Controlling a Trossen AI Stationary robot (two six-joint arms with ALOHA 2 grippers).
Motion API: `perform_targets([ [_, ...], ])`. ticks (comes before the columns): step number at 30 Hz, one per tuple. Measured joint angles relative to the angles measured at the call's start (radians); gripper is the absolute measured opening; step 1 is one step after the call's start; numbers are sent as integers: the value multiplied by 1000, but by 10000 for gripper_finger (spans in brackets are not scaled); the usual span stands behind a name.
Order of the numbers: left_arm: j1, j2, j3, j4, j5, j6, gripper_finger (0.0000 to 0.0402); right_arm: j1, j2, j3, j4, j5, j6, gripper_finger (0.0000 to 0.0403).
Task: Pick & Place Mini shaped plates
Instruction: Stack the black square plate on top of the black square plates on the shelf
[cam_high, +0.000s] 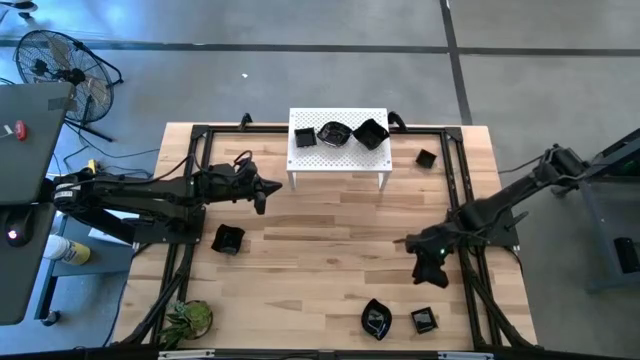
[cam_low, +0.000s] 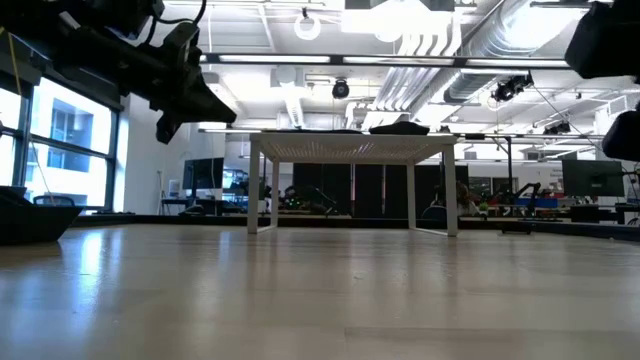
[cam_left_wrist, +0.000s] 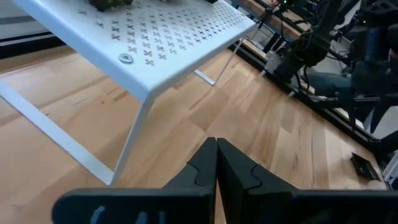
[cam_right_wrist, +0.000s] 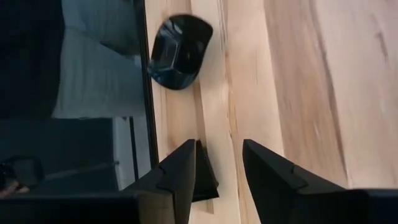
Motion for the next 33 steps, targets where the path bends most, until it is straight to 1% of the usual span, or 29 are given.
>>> perform_targets([
  [6, 0, 0, 0, 0, 0, 0, 1, 30, 87, 41, 2, -16, -4, 131],
  [10, 0, 0, 0, 0, 0, 0, 1, 32, 127, 72, -21, -53, -59, 137],
  [13, 0, 0, 0, -1, 0, 0, 1, 32, 155, 73, -30, -64, -73, 142],
  [16, 0, 0, 0, -1, 0, -1, 1, 42, 183, 73, -26, -76, -124, 142],
  [20, 0, 0, 0, -2, -1, 0, 1, 90, 235, 73, 13, -76, -170, 139],
  [25, 0, 0, 0, -30, -1, -4, 1, 154, 310, 73, 21, -39, -198, 134],
  [28, 0, 0, 0, -31, -1, -4, 1, 174, 337, 72, 41, -36, -215, 129],
  [33, 0, 0, 0, -45, -3, 0, 1, 208, 373, 73, 162, -37, -201, 119],
])
